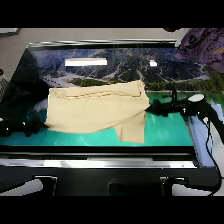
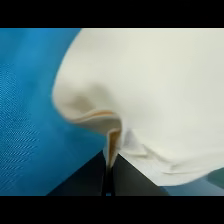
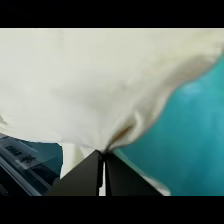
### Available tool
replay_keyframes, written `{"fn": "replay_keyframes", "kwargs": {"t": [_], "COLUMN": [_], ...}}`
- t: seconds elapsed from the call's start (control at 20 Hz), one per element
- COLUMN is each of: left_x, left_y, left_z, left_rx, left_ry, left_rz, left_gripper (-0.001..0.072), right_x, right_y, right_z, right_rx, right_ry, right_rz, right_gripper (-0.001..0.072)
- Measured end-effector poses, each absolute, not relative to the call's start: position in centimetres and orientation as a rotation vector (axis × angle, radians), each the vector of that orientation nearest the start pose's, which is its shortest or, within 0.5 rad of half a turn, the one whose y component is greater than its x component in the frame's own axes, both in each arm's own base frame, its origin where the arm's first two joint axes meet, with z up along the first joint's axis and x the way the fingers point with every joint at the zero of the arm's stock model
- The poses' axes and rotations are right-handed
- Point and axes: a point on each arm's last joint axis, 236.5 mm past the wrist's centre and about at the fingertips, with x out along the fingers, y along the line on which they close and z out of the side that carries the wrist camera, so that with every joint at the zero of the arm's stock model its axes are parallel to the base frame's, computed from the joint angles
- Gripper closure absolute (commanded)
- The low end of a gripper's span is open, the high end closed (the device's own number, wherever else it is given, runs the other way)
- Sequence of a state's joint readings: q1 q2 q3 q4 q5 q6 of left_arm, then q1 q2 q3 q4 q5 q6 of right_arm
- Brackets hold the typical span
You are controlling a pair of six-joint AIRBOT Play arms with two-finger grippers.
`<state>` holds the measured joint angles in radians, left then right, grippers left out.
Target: Fold the clothes and pants, and hang the long-sleeved shirts on hangers.
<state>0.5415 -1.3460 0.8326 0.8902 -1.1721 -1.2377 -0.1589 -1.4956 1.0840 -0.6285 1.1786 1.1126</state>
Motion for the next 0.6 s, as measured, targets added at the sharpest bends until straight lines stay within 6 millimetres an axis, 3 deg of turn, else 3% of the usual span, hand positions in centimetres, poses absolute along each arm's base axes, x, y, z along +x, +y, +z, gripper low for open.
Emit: {"fn": "replay_keyframes", "kwargs": {"t": [0.1, 0.2, 0.25, 0.35, 0.45, 0.55, 0.6], "left_x": [37.3, 42.4, 44.7, 47.3, 47.7, 45.6, 43.9], "left_y": [4.2, 5.0, 5.2, 5.5, 5.5, 5.4, 5.3], "left_z": [-2.1, 4.8, 9.3, 18.3, 27.6, 35.2, 38.0], "left_rx": [-0.752, -0.650, -0.595, -0.486, -0.387, -0.320, -0.297], "left_ry": [1.196, 1.037, 0.941, 0.772, 0.599, 0.452, 0.395], "left_rz": [-0.097, -0.105, -0.103, -0.090, -0.064, -0.026, -0.008], "left_gripper": [0.0696, 0.0696, 0.0696, 0.0696, 0.0696, 0.0696, 0.0696], "right_x": [43.6, 47.2, 48.6, 50.4, 49.8, 46.8, 44.7], "right_y": [12.1, 12.6, 12.7, 12.6, 12.6, 12.5, 12.4], "right_z": [3.0, 9.4, 12.8, 21.1, 29.7, 36.9, 40.2], "right_rx": [0.578, 0.448, 0.388, 0.294, 0.232, 0.184, 0.165], "right_ry": [1.117, 0.963, 0.886, 0.708, 0.535, 0.389, 0.321], "right_rz": [0.576, 0.574, 0.566, 0.546, 0.539, 0.536, 0.533], "right_gripper": [0.0689, 0.0689, 0.0689, 0.0689, 0.0689, 0.0689, 0.0689]}}
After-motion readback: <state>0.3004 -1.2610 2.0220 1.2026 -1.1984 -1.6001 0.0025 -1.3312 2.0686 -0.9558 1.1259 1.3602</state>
